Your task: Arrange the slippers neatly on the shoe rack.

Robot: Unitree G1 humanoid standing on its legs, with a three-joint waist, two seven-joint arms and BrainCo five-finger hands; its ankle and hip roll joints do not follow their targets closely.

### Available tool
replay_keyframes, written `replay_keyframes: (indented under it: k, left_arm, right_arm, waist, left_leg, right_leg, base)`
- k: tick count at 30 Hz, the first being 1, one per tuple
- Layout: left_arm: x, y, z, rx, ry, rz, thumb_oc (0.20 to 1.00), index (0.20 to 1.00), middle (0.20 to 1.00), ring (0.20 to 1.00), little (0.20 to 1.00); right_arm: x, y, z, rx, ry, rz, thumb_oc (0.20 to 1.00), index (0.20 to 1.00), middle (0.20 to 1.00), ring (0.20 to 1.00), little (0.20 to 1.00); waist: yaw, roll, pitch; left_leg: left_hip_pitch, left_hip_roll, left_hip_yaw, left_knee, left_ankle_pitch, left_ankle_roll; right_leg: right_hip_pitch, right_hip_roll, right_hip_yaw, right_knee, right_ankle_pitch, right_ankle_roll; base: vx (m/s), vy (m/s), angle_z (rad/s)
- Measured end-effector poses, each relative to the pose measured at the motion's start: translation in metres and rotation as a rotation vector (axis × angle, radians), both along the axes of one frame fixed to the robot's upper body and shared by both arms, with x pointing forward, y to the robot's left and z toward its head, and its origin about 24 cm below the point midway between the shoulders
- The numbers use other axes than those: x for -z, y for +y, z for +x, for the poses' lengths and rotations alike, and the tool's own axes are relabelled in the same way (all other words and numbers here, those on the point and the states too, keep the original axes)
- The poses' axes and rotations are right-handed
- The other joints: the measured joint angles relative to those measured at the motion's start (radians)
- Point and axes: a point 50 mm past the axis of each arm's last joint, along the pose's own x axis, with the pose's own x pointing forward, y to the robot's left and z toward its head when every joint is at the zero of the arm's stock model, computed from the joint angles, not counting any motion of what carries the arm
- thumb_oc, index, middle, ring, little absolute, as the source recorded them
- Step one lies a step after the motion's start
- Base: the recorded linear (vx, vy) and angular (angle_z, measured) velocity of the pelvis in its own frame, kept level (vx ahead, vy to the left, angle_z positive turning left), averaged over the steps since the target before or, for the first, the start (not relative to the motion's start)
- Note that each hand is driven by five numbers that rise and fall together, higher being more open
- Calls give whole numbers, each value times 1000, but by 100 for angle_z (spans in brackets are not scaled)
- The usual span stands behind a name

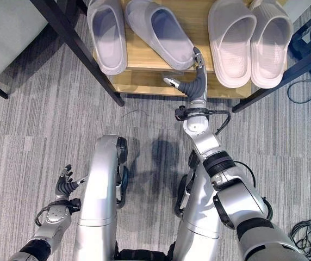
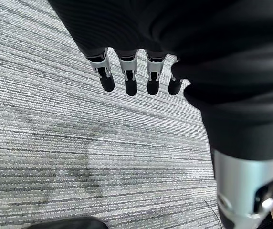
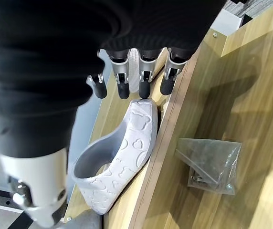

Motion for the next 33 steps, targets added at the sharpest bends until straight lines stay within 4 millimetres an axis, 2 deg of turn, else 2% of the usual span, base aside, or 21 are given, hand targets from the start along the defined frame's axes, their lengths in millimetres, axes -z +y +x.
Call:
replay_keyframes:
  k: [5,8,12,20,22,23,24,26,27,29,31,33]
  left_arm:
    - [-1,0,2,-4,-6,-3,1000,1000,1000,1000,1000]
    - [0,-3,4,-9,-6,-16,1000,1000,1000,1000,1000]
    - [0,-6,6,-12,-11,-25,1000,1000,1000,1000,1000]
    - [1,-4,7,-18,-1,-19,1000,1000,1000,1000,1000]
    - [5,-2,4,-29,22,-12,1000,1000,1000,1000,1000]
    - [7,-1,2,-32,31,-10,1000,1000,1000,1000,1000]
    - [8,-1,2,-32,33,-10,1000,1000,1000,1000,1000]
    - [4,-5,2,5,13,12,1000,1000,1000,1000,1000]
    - [4,-6,2,21,15,31,1000,1000,1000,1000,1000]
    - [5,-6,2,27,23,41,1000,1000,1000,1000,1000]
    - [7,-4,0,21,36,44,1000,1000,1000,1000,1000]
    - [9,-3,-2,17,43,46,1000,1000,1000,1000,1000]
  right_arm:
    - [7,11,-4,-60,16,-41,1000,1000,1000,1000,1000]
    - [12,20,-13,-123,6,-68,1000,1000,1000,1000,1000]
    - [31,32,-26,-206,43,-123,1000,1000,1000,1000,1000]
    - [17,40,-21,-209,4,-175,1000,1000,1000,1000,1000]
    - [6,41,-27,-190,-73,-200,1000,1000,1000,1000,1000]
    - [-2,37,-37,-172,-160,-237,1000,1000,1000,1000,1000]
    - [-4,36,-39,-167,-178,-245,1000,1000,1000,1000,1000]
    - [-15,20,-41,-83,-257,-284,1000,1000,1000,1000,1000]
    - [-15,12,-36,-33,-253,-274,1000,1000,1000,1000,1000]
    - [-10,-15,-16,127,-177,-243,1000,1000,1000,1000,1000]
    - [-1,-27,-3,187,-96,-232,1000,1000,1000,1000,1000]
    - [-2,-33,7,227,-50,-232,1000,1000,1000,1000,1000]
  waist:
    - [-1,0,0]
    - [-3,-1,0]
    - [-6,-1,0]
    - [2,-1,0]
    - [-2,-1,0]
    - [0,-1,0]
    - [0,-1,0]
    - [-1,-1,0]
    - [-3,-1,0]
    - [1,-1,0]
    - [3,0,0]
    - [5,1,0]
  left_leg:
    - [0,0,0,0,0,0]
    - [0,0,0,-4,0,0]
    - [0,0,0,-4,0,0]
    - [0,-1,0,-4,0,0]
    - [0,-1,0,-5,0,-1]
    - [-1,-2,1,-5,0,-1]
    - [-1,-2,1,-5,0,-1]
    - [0,-2,0,-5,0,-1]
    - [0,-2,0,-2,2,-6]
    - [0,-3,-1,0,2,-6]
    - [0,-3,-1,-1,2,-6]
    - [1,-4,0,-1,2,-6]
  right_leg:
    - [0,0,0,0,0,0]
    - [0,0,0,-3,0,0]
    - [-1,1,-1,-3,0,0]
    - [0,0,-1,-2,0,0]
    - [-1,1,-1,-4,0,0]
    - [-1,1,0,-4,0,0]
    - [-1,1,0,-4,0,0]
    - [0,0,0,-3,0,0]
    - [-1,0,0,1,0,0]
    - [0,-1,0,3,0,0]
    - [0,-1,0,3,0,0]
    - [0,-2,1,3,0,0]
  base:
    - [0,0,0]
    - [0,0,0]
    - [0,0,0]
    - [0,0,0]
    - [0,0,0]
    - [0,0,0]
    - [0,0,0]
    - [0,0,0]
    - [0,0,0]
    - [0,0,0]
    - [0,0,0]
    - [0,0,0]
